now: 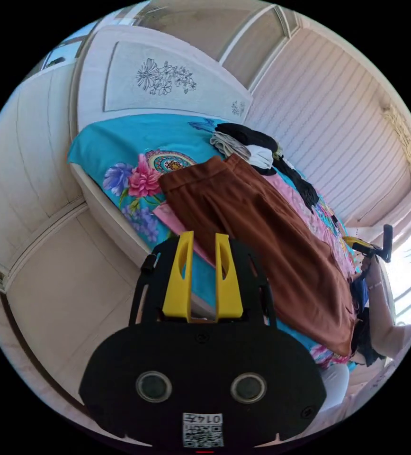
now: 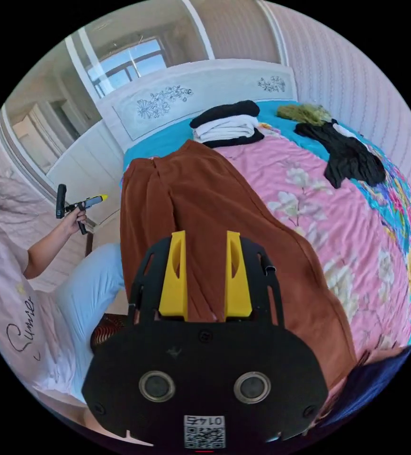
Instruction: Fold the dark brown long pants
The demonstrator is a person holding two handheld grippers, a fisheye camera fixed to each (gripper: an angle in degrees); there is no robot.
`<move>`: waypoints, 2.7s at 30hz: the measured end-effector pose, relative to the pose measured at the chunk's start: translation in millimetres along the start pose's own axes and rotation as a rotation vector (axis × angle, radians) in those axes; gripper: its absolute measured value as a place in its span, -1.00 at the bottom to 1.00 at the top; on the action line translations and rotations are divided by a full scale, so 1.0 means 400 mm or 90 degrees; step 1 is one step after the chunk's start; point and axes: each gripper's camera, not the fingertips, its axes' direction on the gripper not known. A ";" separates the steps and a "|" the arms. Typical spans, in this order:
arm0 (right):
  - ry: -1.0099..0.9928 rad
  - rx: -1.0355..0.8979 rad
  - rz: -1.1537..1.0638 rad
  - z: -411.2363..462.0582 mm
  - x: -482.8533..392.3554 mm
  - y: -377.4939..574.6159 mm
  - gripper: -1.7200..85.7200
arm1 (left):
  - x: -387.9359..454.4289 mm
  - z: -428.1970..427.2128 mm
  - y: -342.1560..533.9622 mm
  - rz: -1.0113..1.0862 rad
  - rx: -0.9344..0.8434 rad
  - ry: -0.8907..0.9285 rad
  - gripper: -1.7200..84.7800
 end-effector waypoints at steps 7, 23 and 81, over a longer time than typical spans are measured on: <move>0.068 -0.068 -0.068 0.326 -0.082 -0.568 -0.64 | -0.232 -0.002 -0.121 -0.082 0.032 0.075 -0.70; 0.157 -0.041 -0.091 0.435 -0.154 -0.752 -0.92 | -0.384 -0.096 -0.264 -0.015 0.061 0.110 -0.96; 0.101 0.077 0.705 -0.312 0.063 1.748 -0.93 | -0.184 -0.048 -0.508 -0.071 -0.103 -0.032 -0.74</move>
